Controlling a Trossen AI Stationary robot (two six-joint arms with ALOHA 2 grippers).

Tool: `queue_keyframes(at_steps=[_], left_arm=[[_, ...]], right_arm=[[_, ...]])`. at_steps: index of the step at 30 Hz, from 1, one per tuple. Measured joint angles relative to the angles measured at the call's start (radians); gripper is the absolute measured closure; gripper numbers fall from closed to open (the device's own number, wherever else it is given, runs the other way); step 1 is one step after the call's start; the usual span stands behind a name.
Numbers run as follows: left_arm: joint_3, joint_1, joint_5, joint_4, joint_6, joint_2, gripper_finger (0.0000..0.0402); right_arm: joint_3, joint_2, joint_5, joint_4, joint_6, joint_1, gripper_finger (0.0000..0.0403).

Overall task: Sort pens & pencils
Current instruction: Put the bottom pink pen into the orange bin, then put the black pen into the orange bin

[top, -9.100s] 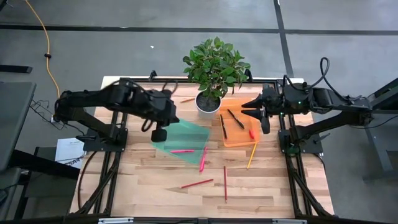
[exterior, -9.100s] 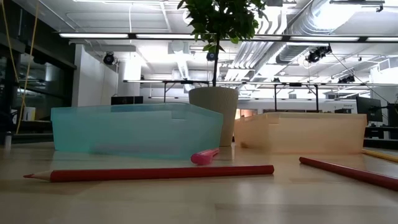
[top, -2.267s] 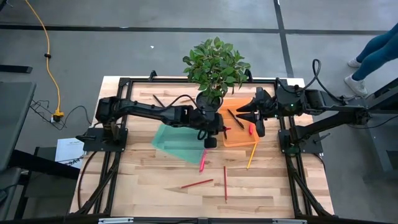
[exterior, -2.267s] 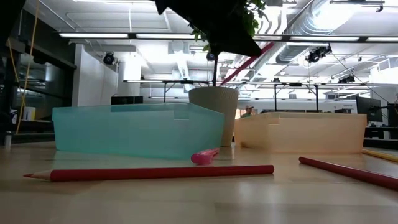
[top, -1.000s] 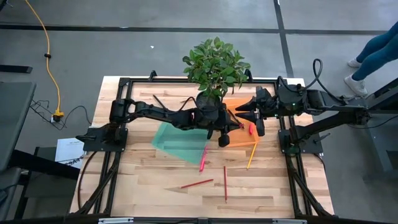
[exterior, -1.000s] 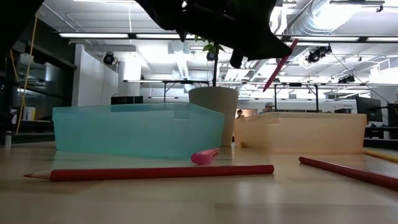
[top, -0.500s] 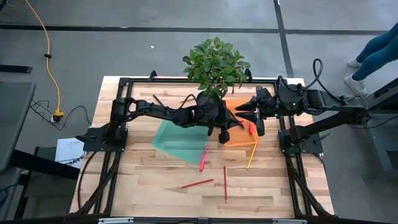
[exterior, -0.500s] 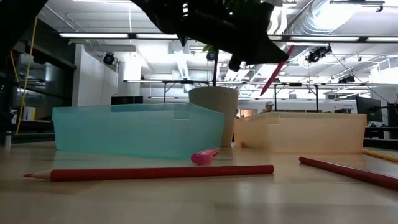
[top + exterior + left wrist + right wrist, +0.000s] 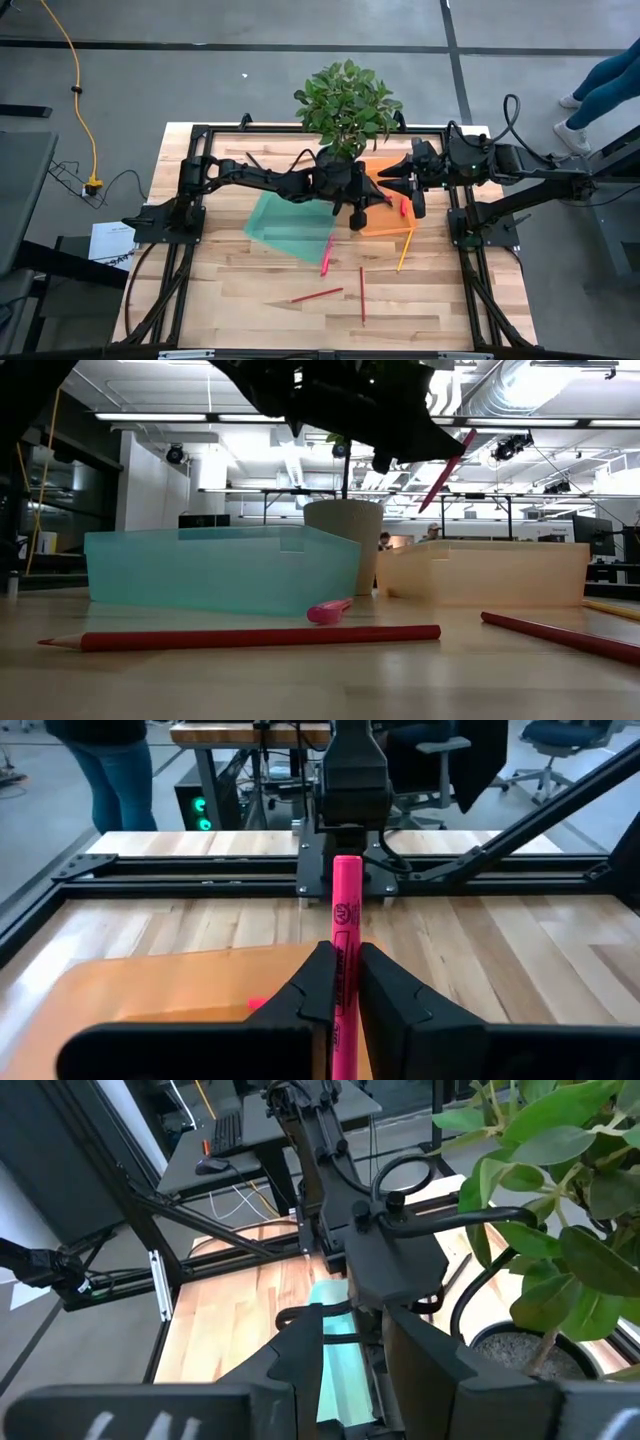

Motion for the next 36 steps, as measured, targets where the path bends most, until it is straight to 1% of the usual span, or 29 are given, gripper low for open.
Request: queue_keyframes(at_steps=[11,13,19,21,24,26,30,33,36], left_arm=[[0.000,0.002,0.050,0.041,0.014,0.008,0.0315],[0.000,0.007,0.072,0.047,-0.005,0.010,0.0310],[0.000,0.007,0.084,0.052,0.002,0.010,0.0309],[0.000,0.006,0.132,0.051,-0.015,0.009,0.0309],[0.000,0.004,0.224,0.003,-0.034,0.001,0.0309],[0.000,-0.002,0.254,-0.097,-0.022,-0.021,0.0309],[0.000,-0.028,0.225,-0.290,0.062,-0.086,0.0310],[-0.001,-0.044,0.191,-0.371,0.109,-0.147,0.0309],[0.000,-0.049,0.178,-0.408,0.124,-0.222,0.0309]], right_arm=[[0.000,0.000,0.004,0.000,0.002,0.000,0.0304],[0.000,0.000,0.004,0.002,0.002,0.000,0.0304],[0.000,0.000,0.003,0.003,0.003,0.000,0.0304],[0.000,0.000,0.003,0.002,0.002,0.000,0.0304],[0.000,0.000,0.003,0.002,-0.001,0.000,0.0304],[0.000,0.000,0.002,0.002,-0.011,0.000,0.0304],[0.000,0.000,-0.003,0.001,-0.030,0.000,0.0304],[0.000,-0.004,-0.003,-0.007,-0.046,0.000,0.0304],[0.000,-0.022,-0.002,-0.016,-0.070,-0.002,0.0304]])
